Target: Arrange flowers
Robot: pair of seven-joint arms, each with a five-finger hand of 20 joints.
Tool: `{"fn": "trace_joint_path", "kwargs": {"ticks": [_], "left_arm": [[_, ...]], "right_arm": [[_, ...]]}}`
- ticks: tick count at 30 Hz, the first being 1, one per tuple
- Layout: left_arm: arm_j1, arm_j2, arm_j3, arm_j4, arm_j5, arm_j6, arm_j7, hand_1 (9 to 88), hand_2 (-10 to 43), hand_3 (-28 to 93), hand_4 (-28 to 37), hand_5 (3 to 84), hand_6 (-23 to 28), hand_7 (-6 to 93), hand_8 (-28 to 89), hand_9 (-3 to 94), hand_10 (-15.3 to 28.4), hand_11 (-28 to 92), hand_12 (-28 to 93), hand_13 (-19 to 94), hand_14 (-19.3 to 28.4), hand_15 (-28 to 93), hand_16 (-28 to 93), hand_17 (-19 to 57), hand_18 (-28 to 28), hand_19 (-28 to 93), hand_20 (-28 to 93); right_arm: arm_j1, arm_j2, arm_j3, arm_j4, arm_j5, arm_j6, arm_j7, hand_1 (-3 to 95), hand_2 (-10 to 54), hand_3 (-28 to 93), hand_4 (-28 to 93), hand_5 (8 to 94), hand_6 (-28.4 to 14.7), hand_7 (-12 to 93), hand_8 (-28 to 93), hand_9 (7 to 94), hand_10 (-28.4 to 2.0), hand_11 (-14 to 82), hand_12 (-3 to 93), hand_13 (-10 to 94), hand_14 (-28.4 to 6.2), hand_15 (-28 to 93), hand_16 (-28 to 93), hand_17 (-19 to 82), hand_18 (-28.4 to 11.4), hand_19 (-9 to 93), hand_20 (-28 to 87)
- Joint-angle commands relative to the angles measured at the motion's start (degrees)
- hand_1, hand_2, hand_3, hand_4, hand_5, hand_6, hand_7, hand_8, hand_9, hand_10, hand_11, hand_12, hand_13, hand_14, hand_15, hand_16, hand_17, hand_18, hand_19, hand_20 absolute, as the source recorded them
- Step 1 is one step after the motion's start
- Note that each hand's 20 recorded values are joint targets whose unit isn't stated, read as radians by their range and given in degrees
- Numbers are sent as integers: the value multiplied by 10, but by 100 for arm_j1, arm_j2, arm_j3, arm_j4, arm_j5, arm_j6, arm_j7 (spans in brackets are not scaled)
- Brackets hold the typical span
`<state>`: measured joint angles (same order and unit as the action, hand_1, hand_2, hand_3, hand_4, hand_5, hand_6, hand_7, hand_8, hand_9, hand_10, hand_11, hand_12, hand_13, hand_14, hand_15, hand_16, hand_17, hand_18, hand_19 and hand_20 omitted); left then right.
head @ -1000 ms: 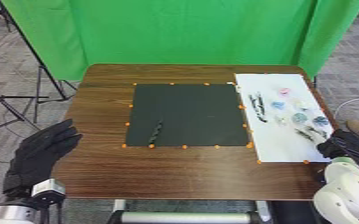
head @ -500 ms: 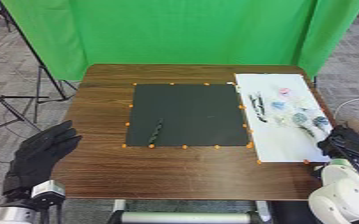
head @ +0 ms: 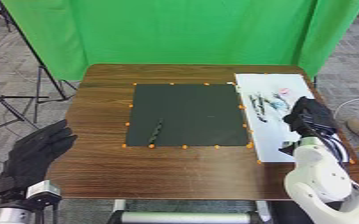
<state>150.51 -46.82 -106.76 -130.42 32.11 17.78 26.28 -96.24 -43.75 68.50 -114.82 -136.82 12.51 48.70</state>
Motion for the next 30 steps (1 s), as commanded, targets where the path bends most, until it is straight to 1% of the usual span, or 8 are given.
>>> {"fn": "trace_joint_path", "kwargs": {"ticks": [1, 2, 7, 10, 14, 17, 20, 30], "left_arm": [[-19, 57, -31, -41, -7, 19, -32, 271, 48, 822, -133, 452, 133, 123, -81, 370, 218, 329, 86, 257, 276, 551, -114, -97, 214, 570, 119], [-42, 21, -52, -42, 24, -5, -98, 271, 49, 822, -133, 452, 133, 124, -81, 370, 218, 329, 86, 257, 276, 551, -114, -97, 214, 570, 119], [-25, 2, -79, -54, 39, -4, -154, 271, 49, 822, -133, 452, 134, 123, -81, 370, 218, 329, 86, 258, 276, 552, -114, -97, 214, 571, 120], [-49, -6, -72, -44, 44, -19, -178, 271, 49, 821, -133, 452, 134, 123, -81, 370, 218, 328, 86, 258, 276, 552, -114, -97, 214, 570, 120], [-95, -81, -130, -43, 95, -72, -295, 271, 49, 822, -132, 452, 134, 123, -81, 370, 218, 328, 86, 258, 277, 551, -115, -97, 214, 571, 120], [-95, -110, -184, -46, 121, -101, -336, 272, 49, 821, -132, 452, 133, 124, -81, 371, 217, 329, 87, 258, 277, 552, -114, -97, 214, 571, 119], [-183, -161, -174, -35, 163, -155, -450, 272, 49, 821, -131, 452, 134, 124, -81, 371, 217, 329, 86, 258, 277, 551, -114, -97, 214, 570, 119], [-265, -205, -174, -21, 211, -205, -569, 272, 49, 821, -132, 452, 134, 122, -81, 370, 218, 328, 85, 258, 275, 552, -115, -97, 214, 570, 119]], "right_arm": [[1698, -588, -1498, -75, 158, -403, -439, 525, -95, 780, -283, 877, -29, 211, 125, 864, -130, 380, 326, 723, -131, 751, 249, 323, -284, 921, 299], [1815, -723, -1650, -3, 137, -472, -474, 525, -95, 780, -283, 877, -30, 210, 126, 864, -131, 380, 326, 723, -133, 751, 250, 323, -284, 921, 300], [2278, -1323, -2439, 499, 32, -836, -466, 525, -95, 781, -283, 879, -30, 207, 131, 866, -131, 382, 325, 725, -134, 753, 252, 323, -284, 923, 303], [2310, -1655, -2681, 796, -23, -1109, -430, 524, -95, 784, -283, 880, -30, 205, 134, 866, -131, 383, 324, 725, -133, 753, 252, 324, -284, 922, 304], [2236, -1919, -2866, 1058, -124, -1401, -378, 522, -95, 785, -283, 881, -31, 204, 136, 866, -131, 385, 324, 726, -134, 753, 253, 324, -284, 922, 306], [2117, -2008, -2925, 1139, -222, -1547, -374, 521, -95, 787, -283, 882, -31, 203, 138, 866, -132, 385, 323, 726, -135, 754, 254, 324, -284, 922, 307], [1965, -2007, -2945, 1106, -231, -1649, -353, 521, -95, 787, -283, 883, -32, 202, 139, 866, -132, 387, 323, 726, -135, 754, 254, 323, -284, 921, 308], [1815, -2076, -3034, 977, -214, -1899, -439, 520, -95, 786, -282, 885, -32, 198, 136, 865, -133, 393, 319, 727, -137, 754, 254, 319, -284, 918, 312]]}}
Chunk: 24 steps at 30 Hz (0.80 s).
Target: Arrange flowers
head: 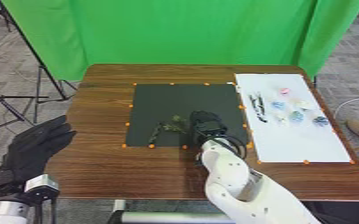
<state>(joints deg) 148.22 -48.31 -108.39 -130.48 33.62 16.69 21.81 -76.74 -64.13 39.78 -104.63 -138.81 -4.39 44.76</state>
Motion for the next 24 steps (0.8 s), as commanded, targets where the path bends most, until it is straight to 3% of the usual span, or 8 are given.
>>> {"fn": "trace_joint_path", "kwargs": {"ticks": [1, 7, 15, 24], "left_arm": [[-65, -53, 5, -11, 71, -103, -142, 272, 49, 821, -131, 452, 134, 122, -81, 370, 218, 328, 85, 258, 275, 551, -115, -97, 214, 570, 119], [-120, -16, 62, 3, 70, -96, -154, 271, 49, 823, -129, 451, 133, 123, -81, 370, 218, 329, 86, 258, 276, 552, -115, -97, 214, 571, 119], [-66, -46, 18, -24, 81, -90, -191, 272, 49, 824, -129, 452, 134, 124, -81, 370, 218, 330, 86, 257, 276, 552, -115, -97, 214, 571, 119], [11, -25, 13, -55, 63, -39, -173, 272, 50, 825, -126, 453, 135, 123, -81, 370, 217, 330, 85, 257, 276, 553, -115, -97, 214, 571, 119]], "right_arm": [[-143, -62, -150, -48, -28, -237, -57, 519, -95, 786, -282, 885, -32, 198, 135, 866, -133, 393, 319, 727, -137, 754, 254, 319, -284, 918, 312], [-98, -145, -201, -125, -13, -147, -123, 513, -95, 785, -279, 885, -31, 198, 131, 865, -133, 397, 314, 728, -137, 753, 253, 317, -284, 915, 314], [-61, -126, -249, -164, -80, -79, -103, 501, -95, 778, -269, 882, -28, 203, 122, 862, -136, 406, 301, 729, -138, 749, 251, 315, -284, 911, 314], [73, -67, -334, -187, -187, 135, -43, 419, -95, 762, -252, 870, -31, 210, 96, 841, -148, 433, 258, 716, -148, 746, 249, 312, -284, 906, 310]]}}
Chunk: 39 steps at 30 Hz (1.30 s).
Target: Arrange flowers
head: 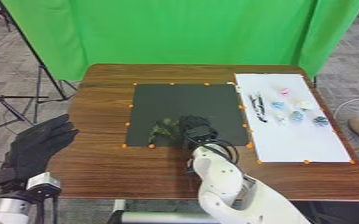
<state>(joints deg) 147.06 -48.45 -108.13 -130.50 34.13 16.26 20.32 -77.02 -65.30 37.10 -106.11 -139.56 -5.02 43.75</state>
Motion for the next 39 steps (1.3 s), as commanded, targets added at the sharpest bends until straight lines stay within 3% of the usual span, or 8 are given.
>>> {"fn": "trace_joint_path", "kwargs": {"ticks": [1, 15, 20, 21, 29, 35, 39], "left_arm": [[121, 2, 1, -50, -1, 22, -2, 272, 50, 825, -126, 454, 135, 123, -81, 370, 217, 330, 85, 257, 276, 553, -115, -97, 214, 571, 119], [-17, 32, 103, -1, 15, -14, -21, 272, 52, 825, -125, 454, 135, 125, -81, 370, 217, 331, 85, 258, 277, 554, -116, -97, 214, 572, 118], [26, 47, 113, 0, -2, -20, 3, 272, 51, 826, -125, 455, 136, 124, -82, 370, 218, 330, 85, 258, 277, 554, -116, -97, 214, 572, 118], [32, 49, 122, -3, -11, -8, 18, 273, 51, 826, -126, 455, 135, 124, -81, 370, 218, 329, 85, 258, 277, 554, -116, -97, 214, 572, 118], [90, 60, 140, 0, -32, 11, 69, 273, 52, 826, -126, 455, 135, 124, -82, 370, 218, 330, 86, 258, 277, 554, -116, -97, 214, 572, 118], [59, 48, 166, 4, -12, -15, 59, 272, 52, 826, -125, 455, 136, 123, -81, 370, 218, 330, 85, 259, 277, 555, -116, -97, 214, 572, 118], [67, 37, 165, -3, -14, 9, 72, 272, 52, 826, -126, 455, 136, 123, -81, 370, 216, 331, 86, 259, 277, 554, -116, -97, 213, 572, 118]], "right_arm": [[118, 46, -74, -20, -184, 241, 30, 412, -95, 763, -251, 870, -31, 208, 92, 840, -149, 434, 257, 715, -148, 746, 248, 311, -284, 905, 310], [170, -137, -34, 189, -332, 194, -10, 381, -81, 772, -249, 861, -31, 217, 45, 828, -155, 442, 248, 705, -154, 751, 244, 308, -284, 890, 314], [253, -39, -139, 100, -251, 554, -35, 369, -73, 778, -246, 859, -33, 213, 26, 820, -157, 444, 251, 697, -158, 752, 245, 305, -284, 883, 314], [274, -12, -165, 95, -278, 716, -69, 347, -50, 783, -235, 850, -33, 228, -57, 811, -160, 444, 250, 689, -163, 753, 243, 299, -284, 876, 315], [355, 255, -188, -247, 10, 1029, -608, 224, 52, 812, -223, 705, -81, 198, -114, 604, -259, 387, 204, 458, -253, 751, 157, 144, -284, 734, 296], [76, 208, 120, -468, 177, 333, -1167, 159, 102, 814, -221, 653, -65, 188, -125, 524, -277, 303, 188, 345, -282, 708, 110, 47, -284, 632, 277], [123, 309, 137, -496, 258, 278, -1144, 142, 111, 815, -220, 642, -58, 176, -124, 499, -278, 249, 178, 303, -283, 677, 95, 20, -284, 610, 269]]}}
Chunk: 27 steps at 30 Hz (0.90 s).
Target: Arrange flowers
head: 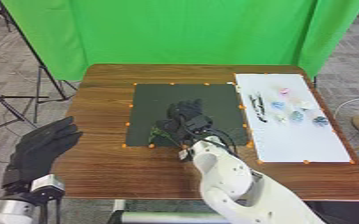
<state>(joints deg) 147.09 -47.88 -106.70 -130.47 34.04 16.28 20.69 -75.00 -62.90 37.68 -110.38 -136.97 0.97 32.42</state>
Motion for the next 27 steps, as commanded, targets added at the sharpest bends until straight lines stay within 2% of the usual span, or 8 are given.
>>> {"fn": "trace_joint_path", "kwargs": {"ticks": [1, 6, 9, 13, 14, 15, 19, 27], "left_arm": [[85, -14, 26, -10, -6, 14, 56, 272, 52, 826, -126, 455, 136, 124, -81, 370, 216, 331, 86, 259, 277, 555, -116, -97, 213, 572, 118], [132, -38, 25, -42, 0, 30, 33, 272, 52, 826, -126, 455, 136, 124, -81, 370, 218, 332, 85, 259, 277, 554, -116, -97, 213, 572, 118], [131, -43, 42, -52, 1, 44, 63, 272, 52, 826, -126, 455, 135, 124, -81, 370, 218, 331, 85, 259, 277, 555, -116, -97, 214, 572, 118], [92, -87, 69, -52, 35, 14, -18, 272, 52, 825, -126, 455, 135, 125, -82, 370, 218, 331, 85, 259, 278, 555, -116, -97, 213, 572, 118], [126, -76, 83, -63, 13, 46, 31, 272, 52, 825, -125, 455, 135, 125, -82, 370, 218, 331, 85, 259, 278, 555, -116, -97, 213, 572, 118], [77, -97, 103, -49, 31, 30, -14, 272, 52, 825, -125, 455, 135, 125, -82, 370, 218, 332, 85, 259, 277, 555, -116, -97, 213, 572, 118], [51, -96, 137, -44, 45, 1, -37, 272, 52, 825, -126, 455, 135, 125, -82, 370, 217, 332, 85, 259, 277, 555, -116, -97, 213, 572, 118], [-67, -64, 218, -16, 40, -9, -19, 272, 52, 825, -126, 455, 136, 124, -81, 370, 218, 330, 85, 259, 278, 555, -117, -97, 214, 573, 118]], "right_arm": [[-47, 138, 83, -69, -47, -250, 16, 141, 113, 813, -221, 642, -58, 175, -124, 498, -279, 244, 177, 301, -283, 672, 94, 19, -284, 611, 269], [172, 476, 366, -24, 86, -147, 337, 163, 96, 817, -218, 622, -69, 174, -121, 509, -274, 253, 186, 333, -281, 693, 106, 42, -284, 643, 280], [237, 656, 707, 99, 170, -344, 618, 192, 72, 817, -219, 610, -82, 170, -117, 549, -262, 315, 203, 414, -256, 747, 131, 104, -284, 710, 302], [370, 860, 974, 473, 181, -492, 959, 231, 44, 810, -222, 627, -108, 157, -112, 581, -253, 350, 205, 458, -241, 765, 143, 157, -284, 760, 312], [424, 893, 1009, 571, 196, -587, 1026, 239, 37, 809, -223, 635, -111, 155, -111, 587, -249, 359, 206, 468, -236, 769, 147, 165, -284, 768, 312], [450, 942, 1053, 646, 227, -695, 1128, 244, 32, 808, -223, 640, -115, 152, -110, 591, -249, 366, 207, 473, -234, 771, 149, 168, -284, 773, 312], [491, 1053, 1148, 942, 175, -847, 1404, 252, 19, 808, -227, 651, -125, 146, -106, 594, -250, 372, 207, 479, -232, 773, 155, 174, -284, 781, 310], [439, 1124, 1289, 1298, 98, -1144, 1674, 256, 10, 807, -233, 660, -136, 137, -101, 594, -254, 383, 209, 480, -235, 775, 160, 181, -284, 790, 305]]}}
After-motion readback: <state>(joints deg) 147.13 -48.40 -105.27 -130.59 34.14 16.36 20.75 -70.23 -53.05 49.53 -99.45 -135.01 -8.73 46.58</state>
